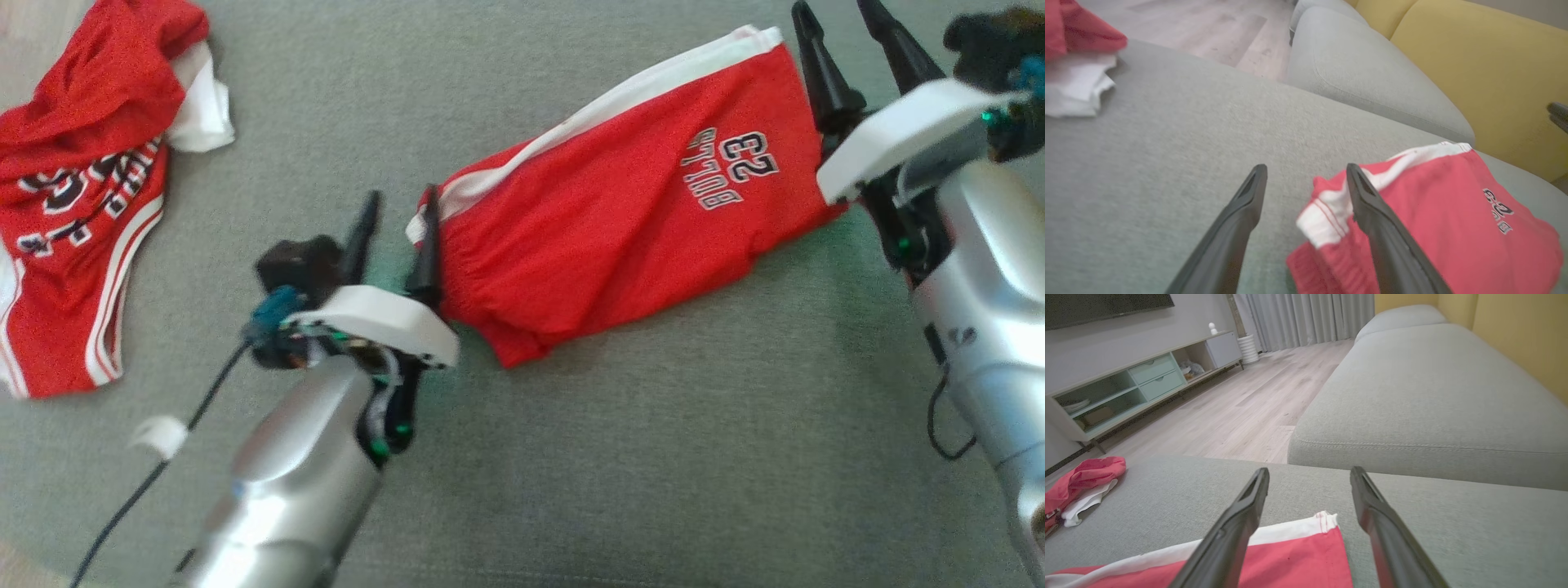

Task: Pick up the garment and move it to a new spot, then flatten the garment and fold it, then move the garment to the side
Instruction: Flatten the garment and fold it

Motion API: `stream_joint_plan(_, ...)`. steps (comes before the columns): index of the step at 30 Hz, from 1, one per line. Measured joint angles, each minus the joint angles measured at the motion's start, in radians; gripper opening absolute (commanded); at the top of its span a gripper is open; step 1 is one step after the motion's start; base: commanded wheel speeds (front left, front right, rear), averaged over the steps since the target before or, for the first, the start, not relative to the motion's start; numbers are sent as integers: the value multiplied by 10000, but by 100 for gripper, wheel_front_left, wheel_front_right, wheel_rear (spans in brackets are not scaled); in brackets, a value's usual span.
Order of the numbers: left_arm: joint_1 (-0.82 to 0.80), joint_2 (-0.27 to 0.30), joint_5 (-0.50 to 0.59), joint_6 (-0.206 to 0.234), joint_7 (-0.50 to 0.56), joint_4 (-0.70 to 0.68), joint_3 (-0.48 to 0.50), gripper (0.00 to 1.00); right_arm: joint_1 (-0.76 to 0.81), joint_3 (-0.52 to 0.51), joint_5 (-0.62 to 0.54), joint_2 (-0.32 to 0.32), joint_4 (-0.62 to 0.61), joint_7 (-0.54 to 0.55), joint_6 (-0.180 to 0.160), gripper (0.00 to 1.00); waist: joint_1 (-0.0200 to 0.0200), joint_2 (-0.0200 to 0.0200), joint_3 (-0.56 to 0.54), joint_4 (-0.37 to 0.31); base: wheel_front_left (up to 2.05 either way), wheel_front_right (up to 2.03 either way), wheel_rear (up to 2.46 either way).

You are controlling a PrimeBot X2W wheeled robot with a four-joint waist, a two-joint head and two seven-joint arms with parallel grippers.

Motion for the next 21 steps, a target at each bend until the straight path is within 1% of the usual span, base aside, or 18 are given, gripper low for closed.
stream_joint_plan(2,146,268,38,259,-178,-194,207,100,311,-105,-226,8,-259,-359,0,100,0,0,-121,-180,0,0,0)
stream_joint_plan(4,339,602,410,681,-303,-376,293,100,694,-422,-529,40,-531,-654,0,100,0,0,-247,-370,0,0,0)
stream_joint_plan(9,599,1386,1530,1672,-523,-1296,428,100,1894,-1661,-1557,307,-1678,-1037,0,100,-1,0,-526,-826,0,0,0)
stream_joint_plan(10,597,1532,1733,1793,-570,-1517,460,100,2192,-1935,-1778,426,-1977,-1043,0,100,-1,0,-570,-909,0,0,0)
stream_joint_plan(15,798,2111,2399,2253,-581,-2286,642,100,3969,-2997,-2692,1131,-3662,-700,0,100,-1,0,-780,-1259,0,0,0)
stream_joint_plan(20,1419,2527,2577,2462,-548,-2683,644,100,5777,-3655,-3275,1906,-5442,94,0,100,-1,0,-949,-1553,0,0,0)
stream_joint_plan(21,1419,2527,2577,2462,-548,-2683,644,100,5777,-3655,-3275,1906,-5442,94,0,100,-1,0,-949,-1553,0,0,0)
